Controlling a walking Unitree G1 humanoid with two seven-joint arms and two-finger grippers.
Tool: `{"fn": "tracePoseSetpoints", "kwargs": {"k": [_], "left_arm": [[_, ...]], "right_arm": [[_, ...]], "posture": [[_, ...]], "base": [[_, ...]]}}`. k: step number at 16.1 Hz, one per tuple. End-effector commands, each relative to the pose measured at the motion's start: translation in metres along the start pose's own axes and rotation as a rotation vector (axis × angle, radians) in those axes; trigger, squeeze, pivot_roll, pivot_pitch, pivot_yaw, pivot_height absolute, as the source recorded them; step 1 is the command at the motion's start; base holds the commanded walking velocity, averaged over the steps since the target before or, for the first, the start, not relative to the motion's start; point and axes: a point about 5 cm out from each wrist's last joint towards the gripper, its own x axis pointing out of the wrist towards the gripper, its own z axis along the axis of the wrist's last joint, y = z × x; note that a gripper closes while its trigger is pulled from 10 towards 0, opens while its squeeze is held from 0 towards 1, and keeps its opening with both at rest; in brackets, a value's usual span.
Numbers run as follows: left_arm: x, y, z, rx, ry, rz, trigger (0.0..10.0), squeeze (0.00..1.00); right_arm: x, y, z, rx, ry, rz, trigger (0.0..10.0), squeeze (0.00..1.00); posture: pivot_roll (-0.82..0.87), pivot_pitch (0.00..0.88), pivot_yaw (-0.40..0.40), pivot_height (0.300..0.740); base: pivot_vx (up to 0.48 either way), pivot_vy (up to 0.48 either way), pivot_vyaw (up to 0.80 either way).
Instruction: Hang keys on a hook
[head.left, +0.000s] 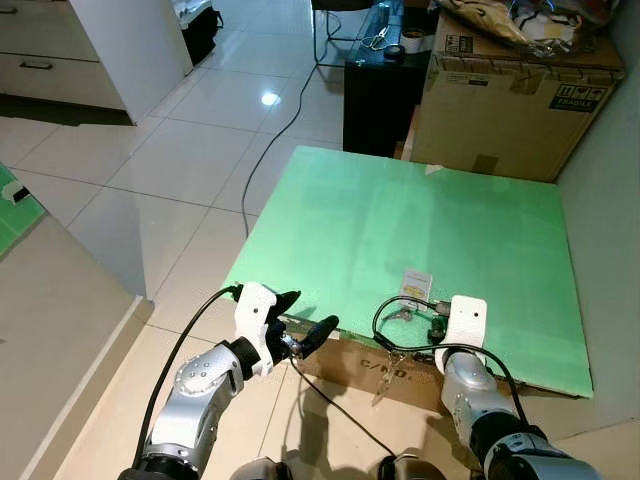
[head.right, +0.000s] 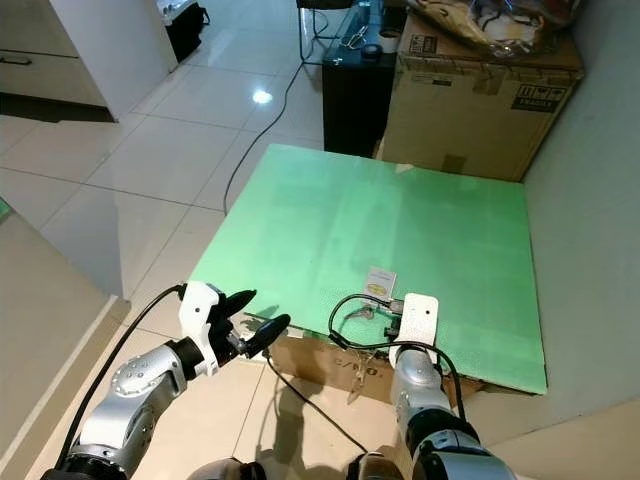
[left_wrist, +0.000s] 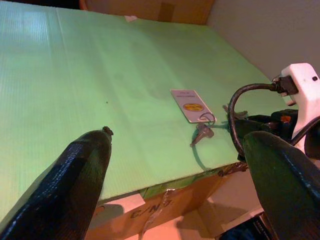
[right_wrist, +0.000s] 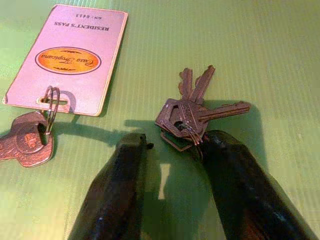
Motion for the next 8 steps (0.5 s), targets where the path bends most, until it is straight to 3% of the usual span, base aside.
{"fn": "tracePoseSetpoints", "kwargs": {"k": [1,8], "left_arm": [[0.000,0.001,-0.001,0.012,0.010,-0.005,10.0,0.00],[0.003,0.003,-0.001,0.018,0.013,-0.009,10.0,0.00]], "right_arm": [[-0.005,0.001,-0.017,-0.001,0.060,0.003,0.0,0.00],[-0.007,0.012,-0.010,-0.038,-0.010,0.054,0.0,0.00]], "posture": [[-0.05,0.104,0.091,0.740],[-0.06,0.088,0.098,0.740]], "base": [[0.000,0.000,0.00],[0.000,0.000,0.00]]}}
